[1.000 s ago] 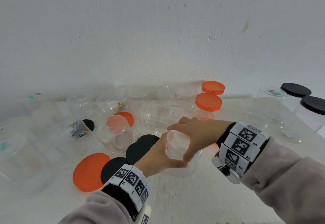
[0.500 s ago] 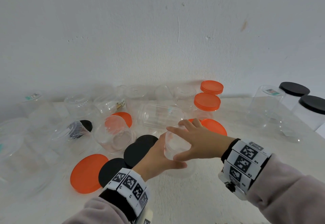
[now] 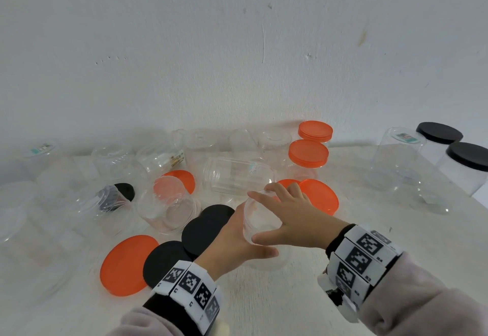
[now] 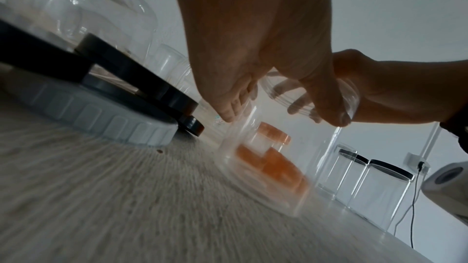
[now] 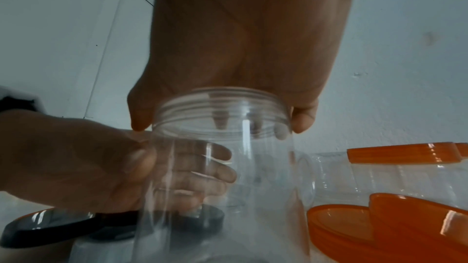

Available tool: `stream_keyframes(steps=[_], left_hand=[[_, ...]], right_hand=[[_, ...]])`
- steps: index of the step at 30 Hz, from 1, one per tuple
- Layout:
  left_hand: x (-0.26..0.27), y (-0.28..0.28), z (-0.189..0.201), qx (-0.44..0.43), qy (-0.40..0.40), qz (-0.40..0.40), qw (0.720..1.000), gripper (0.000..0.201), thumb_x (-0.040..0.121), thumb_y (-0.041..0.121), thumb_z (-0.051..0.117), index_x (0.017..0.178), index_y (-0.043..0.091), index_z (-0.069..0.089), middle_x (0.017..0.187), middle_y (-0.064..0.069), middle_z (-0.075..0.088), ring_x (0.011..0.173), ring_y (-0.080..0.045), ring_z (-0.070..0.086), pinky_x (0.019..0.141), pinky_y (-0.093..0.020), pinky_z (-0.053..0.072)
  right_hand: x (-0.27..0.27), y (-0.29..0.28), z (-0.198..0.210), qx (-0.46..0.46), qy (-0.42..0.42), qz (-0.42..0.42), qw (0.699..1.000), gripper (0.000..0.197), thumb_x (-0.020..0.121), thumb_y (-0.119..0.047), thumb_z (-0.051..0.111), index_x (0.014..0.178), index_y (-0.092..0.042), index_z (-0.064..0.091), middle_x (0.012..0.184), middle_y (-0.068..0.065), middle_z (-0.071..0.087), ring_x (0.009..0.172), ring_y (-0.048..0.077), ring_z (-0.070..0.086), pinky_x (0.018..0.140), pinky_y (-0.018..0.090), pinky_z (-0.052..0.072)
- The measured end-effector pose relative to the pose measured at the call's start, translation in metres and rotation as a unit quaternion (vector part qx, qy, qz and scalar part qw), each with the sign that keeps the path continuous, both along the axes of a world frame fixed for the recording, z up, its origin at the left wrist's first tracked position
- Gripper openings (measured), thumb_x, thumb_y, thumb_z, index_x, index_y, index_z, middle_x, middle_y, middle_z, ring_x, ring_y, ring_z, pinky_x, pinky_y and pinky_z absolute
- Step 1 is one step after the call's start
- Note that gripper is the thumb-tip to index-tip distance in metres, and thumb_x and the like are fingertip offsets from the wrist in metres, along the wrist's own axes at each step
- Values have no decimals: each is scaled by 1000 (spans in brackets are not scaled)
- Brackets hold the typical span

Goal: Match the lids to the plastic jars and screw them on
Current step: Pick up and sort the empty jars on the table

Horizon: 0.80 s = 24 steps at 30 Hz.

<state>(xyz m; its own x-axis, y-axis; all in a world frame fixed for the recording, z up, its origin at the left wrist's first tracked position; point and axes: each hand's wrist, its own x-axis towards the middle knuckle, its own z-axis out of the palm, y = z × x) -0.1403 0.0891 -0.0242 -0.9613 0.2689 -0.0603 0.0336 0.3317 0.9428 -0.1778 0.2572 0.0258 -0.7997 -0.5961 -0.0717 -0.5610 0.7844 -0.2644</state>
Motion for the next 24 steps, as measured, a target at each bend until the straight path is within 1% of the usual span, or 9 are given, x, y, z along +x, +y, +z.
stream_keyframes(steps=[4, 10, 12, 14, 17, 19, 20, 22, 24], left_hand=[[2, -1, 1, 2, 2, 2, 1000, 100, 57, 43, 86, 131, 57, 21, 135, 33, 36, 126, 10, 35, 105, -25, 35], [5, 0, 4, -7, 7, 5, 1000, 101, 57, 45, 86, 134, 53, 21, 138, 28, 37, 128, 4, 37, 111, -34, 36], [6, -1, 3, -11, 15, 5, 1000, 95, 56, 47, 85, 125, 63, 22, 133, 34, 37, 125, 10, 38, 108, -27, 37], [10, -3, 6, -10, 19, 3, 1000, 89, 57, 44, 86, 116, 72, 25, 125, 40, 41, 119, 16, 40, 100, -16, 40], [15, -7, 7, 15, 34, -21, 999, 85, 63, 26, 87, 116, 70, 37, 122, 39, 48, 117, 13, 46, 87, -5, 42], [18, -9, 6, 17, 32, -20, 999, 85, 62, 28, 88, 115, 71, 37, 121, 39, 47, 116, 14, 45, 86, -2, 40], [20, -11, 5, 12, 28, -16, 999, 86, 60, 32, 88, 113, 73, 34, 120, 41, 46, 115, 17, 44, 85, -2, 41], [23, -15, 1, -5, 19, -8, 1000, 88, 59, 39, 88, 111, 77, 29, 118, 45, 42, 113, 22, 40, 83, 0, 40], [26, -18, 1, -17, 7, -5, 1000, 89, 58, 41, 87, 110, 78, 26, 117, 49, 38, 112, 26, 35, 81, 5, 36]], right_hand=[[0, 2, -2, -31, -13, -9, 999, 90, 69, -78, 52, 145, -51, 13, 142, -17, 17, 114, 14, 18, 95, 32, 23], [-1, 3, -4, -36, -33, -1, 999, 94, 65, -81, 52, 145, -53, 11, 143, -22, 14, 115, 12, 20, 99, 34, 27], [-5, 4, -1, -40, -69, 6, 997, 98, 60, -84, 53, 144, -55, 11, 141, -27, 13, 118, 11, 20, 102, 35, 28], [-10, 5, 3, -55, -121, 11, 991, 94, 61, -83, 55, 141, -58, 15, 138, -30, 16, 124, 9, 21, 103, 34, 28], [-23, 5, 11, -105, -160, 3, 982, 75, 73, -76, 56, 139, -51, 33, 137, -21, 35, 127, 5, 34, 102, 27, 32], [-34, 3, 15, -142, -149, -22, 978, 67, 76, -73, 52, 136, -44, 42, 128, -17, 46, 121, 6, 44, 93, 21, 35], [-40, 2, 17, -158, -135, -38, 977, 63, 78, -70, 52, 135, -43, 44, 125, -16, 48, 118, 7, 46, 92, 21, 36], [-55, -1, 20, -158, -85, -59, 982, 56, 85, -61, 54, 136, -38, 44, 128, -12, 47, 120, 11, 44, 97, 28, 37], [-68, -4, 20, -110, -40, -61, 991, 60, 88, -57, 55, 141, -35, 38, 136, -7, 41, 125, 15, 37, 104, 37, 35]])
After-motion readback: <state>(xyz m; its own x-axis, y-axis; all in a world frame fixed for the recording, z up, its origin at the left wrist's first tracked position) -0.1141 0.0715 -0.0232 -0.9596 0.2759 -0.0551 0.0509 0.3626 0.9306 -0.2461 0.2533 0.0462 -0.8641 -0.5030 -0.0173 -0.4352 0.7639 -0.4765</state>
